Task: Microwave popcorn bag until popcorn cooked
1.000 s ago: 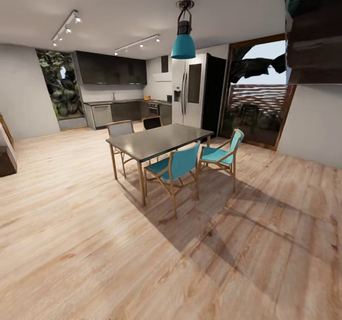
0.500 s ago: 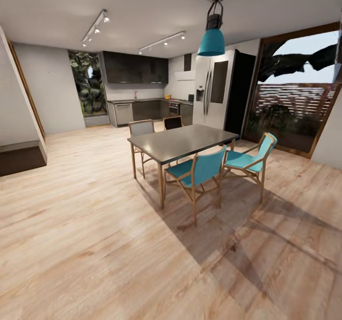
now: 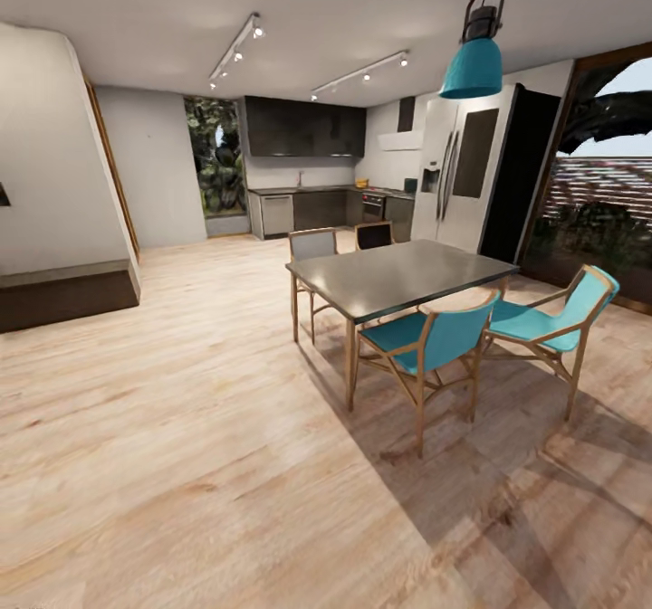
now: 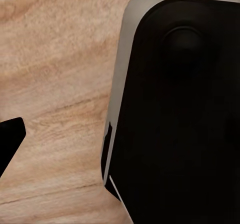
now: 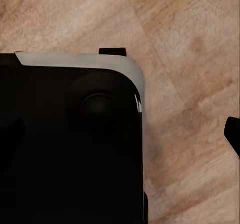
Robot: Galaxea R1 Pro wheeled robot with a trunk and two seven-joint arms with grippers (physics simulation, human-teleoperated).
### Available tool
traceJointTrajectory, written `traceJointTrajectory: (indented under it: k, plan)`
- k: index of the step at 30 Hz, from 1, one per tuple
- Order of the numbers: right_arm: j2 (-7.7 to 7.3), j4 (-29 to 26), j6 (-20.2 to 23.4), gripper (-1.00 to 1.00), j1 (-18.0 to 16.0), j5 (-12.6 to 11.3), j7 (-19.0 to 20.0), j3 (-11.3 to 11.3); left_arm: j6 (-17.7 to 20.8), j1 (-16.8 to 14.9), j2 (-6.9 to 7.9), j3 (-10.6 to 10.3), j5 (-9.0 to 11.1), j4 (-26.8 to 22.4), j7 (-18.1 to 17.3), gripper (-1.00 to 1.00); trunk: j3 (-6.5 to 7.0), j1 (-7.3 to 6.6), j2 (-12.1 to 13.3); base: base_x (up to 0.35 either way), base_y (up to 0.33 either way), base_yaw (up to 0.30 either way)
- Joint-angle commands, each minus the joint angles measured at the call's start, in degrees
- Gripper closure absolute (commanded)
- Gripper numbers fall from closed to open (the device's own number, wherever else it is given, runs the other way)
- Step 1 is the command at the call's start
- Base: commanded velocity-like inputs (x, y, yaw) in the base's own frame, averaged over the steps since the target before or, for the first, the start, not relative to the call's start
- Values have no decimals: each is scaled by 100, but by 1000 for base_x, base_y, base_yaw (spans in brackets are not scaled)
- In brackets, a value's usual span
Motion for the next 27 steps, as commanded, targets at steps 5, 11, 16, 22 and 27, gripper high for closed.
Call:
traceJointTrajectory:
  k: [5, 11, 16, 22, 27]
  plan:
    - [1, 3, -21, -100, -2, -3, 2, -10, 1, -4, -1, 30, 1, 2, 0, -100, -18, 3, -3, 309, 144, 262]
    - [2, 3, -22, -100, -2, -3, 2, -13, 1, -4, -1, 37, 2, 7, 0, -100, -33, 3, -3, 309, 144, 262]
    - [2, 3, -25, -100, -2, -3, 2, -15, 1, -4, -1, 37, 2, 8, 0, -100, -45, 3, -3, 309, 144, 262]
    - [1, 3, -24, -100, -2, -3, 2, -14, 1, -4, -1, 38, 1, 9, 1, -100, -60, 3, -3, 309, 144, 262]
    - [2, 3, -24, -100, -2, -3, 2, -15, 1, -4, -1, 34, 5, 8, 2, -100, -72, 3, -3, 309, 144, 262]
